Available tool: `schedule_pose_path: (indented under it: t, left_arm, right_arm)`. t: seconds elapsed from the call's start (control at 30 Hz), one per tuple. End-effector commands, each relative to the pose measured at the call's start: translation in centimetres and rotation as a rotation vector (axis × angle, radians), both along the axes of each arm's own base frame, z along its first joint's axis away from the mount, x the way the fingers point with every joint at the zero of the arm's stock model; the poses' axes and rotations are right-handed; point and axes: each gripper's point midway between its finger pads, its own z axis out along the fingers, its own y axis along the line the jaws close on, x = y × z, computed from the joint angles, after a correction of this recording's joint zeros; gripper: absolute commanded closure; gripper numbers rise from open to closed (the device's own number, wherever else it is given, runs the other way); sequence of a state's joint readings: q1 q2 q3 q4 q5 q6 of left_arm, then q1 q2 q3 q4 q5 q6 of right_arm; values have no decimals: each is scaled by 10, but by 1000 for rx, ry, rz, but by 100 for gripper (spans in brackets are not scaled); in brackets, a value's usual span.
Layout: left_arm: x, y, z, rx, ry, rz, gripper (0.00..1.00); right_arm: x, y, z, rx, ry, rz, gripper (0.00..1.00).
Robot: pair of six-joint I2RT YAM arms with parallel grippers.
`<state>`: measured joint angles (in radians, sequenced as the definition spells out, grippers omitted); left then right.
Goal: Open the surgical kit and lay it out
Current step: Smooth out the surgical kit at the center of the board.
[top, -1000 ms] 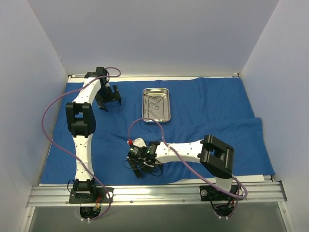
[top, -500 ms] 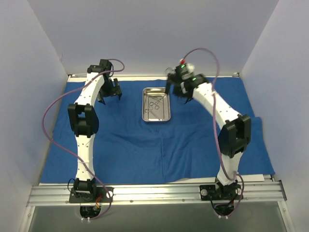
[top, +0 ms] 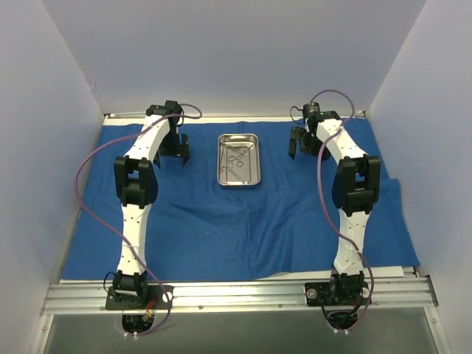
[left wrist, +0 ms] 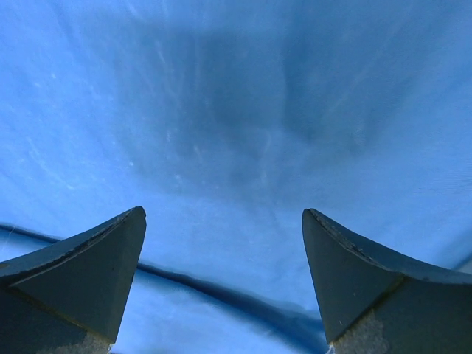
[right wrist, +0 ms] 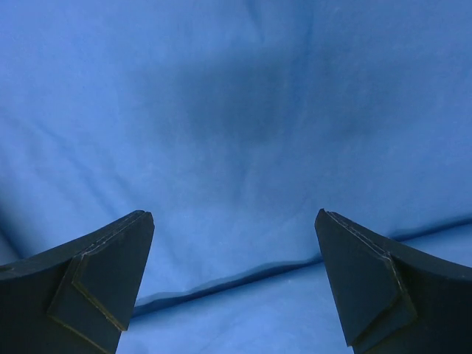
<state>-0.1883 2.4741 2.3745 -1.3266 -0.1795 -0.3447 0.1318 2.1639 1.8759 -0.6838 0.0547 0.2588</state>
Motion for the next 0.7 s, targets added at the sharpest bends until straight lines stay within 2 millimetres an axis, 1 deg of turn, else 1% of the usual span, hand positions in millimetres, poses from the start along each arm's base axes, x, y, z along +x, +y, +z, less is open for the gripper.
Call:
schedule_pose_path:
  t: [0.0,0.03,0.07,0.1,0.13,0.17,0.2,0.23,0.27,0.33,0.37,0.4,0.43,0.47,0.5,0.53,0.57,0.6,0.63,0.67]
  left_arm:
    - [-12,3,-9,32,61,-28,2]
    - [-10,1,-11,21,60,-29,1]
    - [-2,-1,-16,14,54,-30,1]
    - [-2,-1,-19,16,68,-30,0]
    - [3,-1,-20,15,62,-31,0]
    - [6,-2,-28,6,65,-30,0]
    - [9,-4,-32,-3,56,-30,0]
    - [11,-4,-34,-7,55,-26,0]
    - [11,-4,-42,-8,67,-24,0]
    - [19,-7,-47,-25,47,-26,0]
    - [20,-5,-55,-33,57,-16,0]
    - [23,-9,-60,-66,52,-8,1]
    - [28,-11,-61,-89,38,-1,5]
    - [30,-6,-70,-105,49,17,6]
    - [35,-8,-72,-125,33,22,7]
    - [44,-8,-68,-139,3,21,7]
    - [45,-7,-78,-145,11,19,7]
    - [51,-3,-80,-153,-7,12,8]
    - [54,0,-80,-149,-13,5,11]
    - [60,0,-79,-156,-35,-13,17]
  right_arm:
    - [-11,4,-17,22,59,46,0]
    - [-11,5,-22,23,59,45,0]
    - [-9,6,-29,26,61,37,0]
    - [-7,6,-34,26,64,36,0]
    - [-5,6,-37,23,67,33,0]
    - [-5,4,-50,11,95,25,1]
    - [0,1,-50,-8,89,17,1]
    - [1,1,-54,-16,95,16,1]
    - [1,-2,-64,-27,112,12,1]
    - [4,-3,-72,-36,115,1,1]
    - [4,-3,-82,-37,128,1,1]
    - [4,-3,-87,-40,135,-2,1]
    - [8,-4,-91,-47,133,-5,1]
    - [7,-5,-103,-55,153,-6,1]
    - [8,-6,-107,-59,156,-10,1]
    - [14,-5,-107,-59,146,-10,1]
    - [15,-5,-118,-62,162,-12,1]
    - [17,-5,-120,-63,164,-14,1]
    - [20,-6,-123,-62,165,-18,1]
    - [26,-4,-128,-63,161,-19,1]
